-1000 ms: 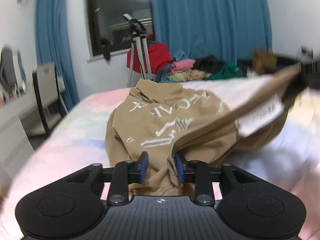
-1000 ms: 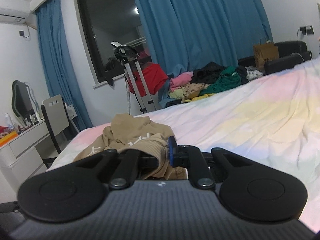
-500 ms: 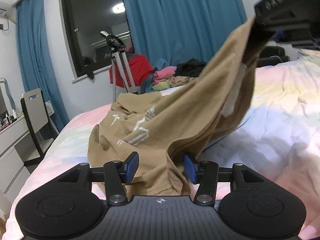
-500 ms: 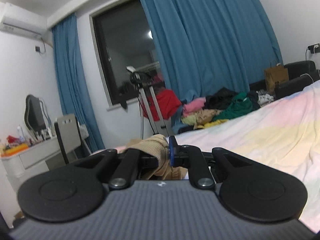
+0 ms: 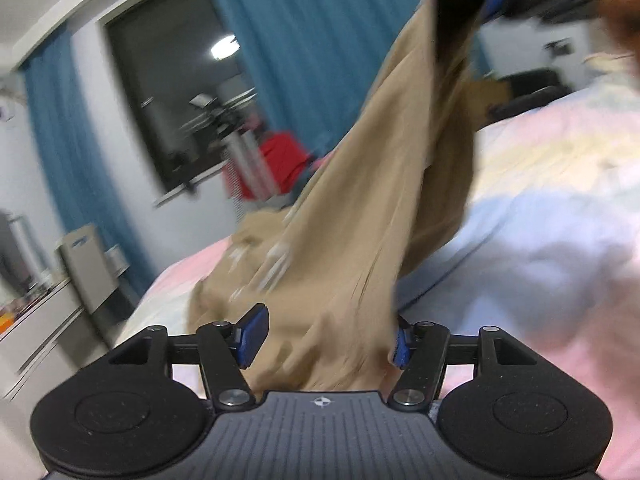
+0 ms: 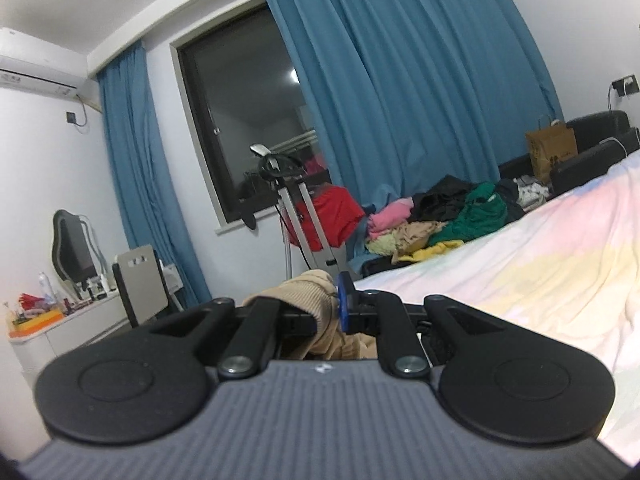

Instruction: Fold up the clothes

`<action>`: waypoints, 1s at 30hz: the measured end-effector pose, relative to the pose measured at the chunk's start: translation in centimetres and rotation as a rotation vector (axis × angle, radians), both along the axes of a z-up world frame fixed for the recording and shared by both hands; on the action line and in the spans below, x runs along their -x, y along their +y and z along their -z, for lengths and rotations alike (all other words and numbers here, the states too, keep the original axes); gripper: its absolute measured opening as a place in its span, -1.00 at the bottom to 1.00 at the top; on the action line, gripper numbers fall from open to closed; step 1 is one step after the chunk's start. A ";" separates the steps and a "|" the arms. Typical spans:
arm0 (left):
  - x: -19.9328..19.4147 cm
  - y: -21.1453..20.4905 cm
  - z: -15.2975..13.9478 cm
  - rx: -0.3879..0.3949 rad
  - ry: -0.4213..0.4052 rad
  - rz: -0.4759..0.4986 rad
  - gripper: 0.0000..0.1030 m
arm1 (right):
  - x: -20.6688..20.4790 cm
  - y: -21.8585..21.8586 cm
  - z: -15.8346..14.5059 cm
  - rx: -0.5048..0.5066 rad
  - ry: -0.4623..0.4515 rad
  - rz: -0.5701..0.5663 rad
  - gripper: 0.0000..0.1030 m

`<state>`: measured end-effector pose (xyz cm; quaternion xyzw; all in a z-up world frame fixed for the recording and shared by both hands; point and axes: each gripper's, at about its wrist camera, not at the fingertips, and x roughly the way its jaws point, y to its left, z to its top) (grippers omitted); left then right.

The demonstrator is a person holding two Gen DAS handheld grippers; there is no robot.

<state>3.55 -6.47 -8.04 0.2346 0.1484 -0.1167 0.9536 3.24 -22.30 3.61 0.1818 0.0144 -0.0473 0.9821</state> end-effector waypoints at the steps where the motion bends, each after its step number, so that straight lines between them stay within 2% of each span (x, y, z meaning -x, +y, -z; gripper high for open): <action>1: -0.6 0.4 -0.1 0.017 0.010 -0.045 0.24 | 0.0 0.0 0.0 0.005 -0.004 0.010 -0.75; 5: -1.6 2.5 -1.4 0.093 0.035 -0.162 0.32 | -0.3 -0.6 0.5 0.025 0.017 0.073 -0.74; 8: -1.6 4.1 -2.9 0.152 -0.016 -0.213 0.38 | -1.3 -0.9 1.2 0.056 0.089 0.098 -0.67; 10: -1.8 5.3 -4.1 0.199 -0.060 -0.258 0.41 | -2.3 -1.0 2.0 0.071 0.169 0.098 -0.44; 12: -2.2 6.8 -5.2 0.275 -0.079 -0.322 0.42 | -3.2 -1.1 3.1 0.096 0.270 0.082 0.13; 14: -2.5 8.3 -6.0 0.350 -0.089 -0.368 0.43 | -4.1 -1.0 4.6 0.137 0.377 0.060 0.36; 17: -2.3 9.8 -6.9 0.408 -0.104 -0.413 0.44 | -5.3 0.2 6.8 0.208 0.567 -0.040 0.34; 20: -0.9 10.6 -7.7 0.427 -0.135 -0.423 0.44 | -5.7 1.6 8.5 0.270 0.685 -0.130 0.34; 22: 0.2 11.1 -8.3 0.428 -0.159 -0.417 0.44 | -5.2 1.8 8.7 0.279 0.688 -0.105 0.34; 24: 1.6 11.0 -8.7 0.423 -0.189 -0.408 0.46 | -4.0 1.2 7.8 0.253 0.619 -0.004 0.43; 27: 3.5 10.3 -9.7 0.434 -0.236 -0.382 0.48 | -1.1 -0.2 4.2 0.172 0.392 0.195 0.57; 30: 4.6 10.0 -12.0 0.472 -0.299 -0.350 0.48 | 1.4 -0.4 -0.6 0.133 0.207 0.282 0.62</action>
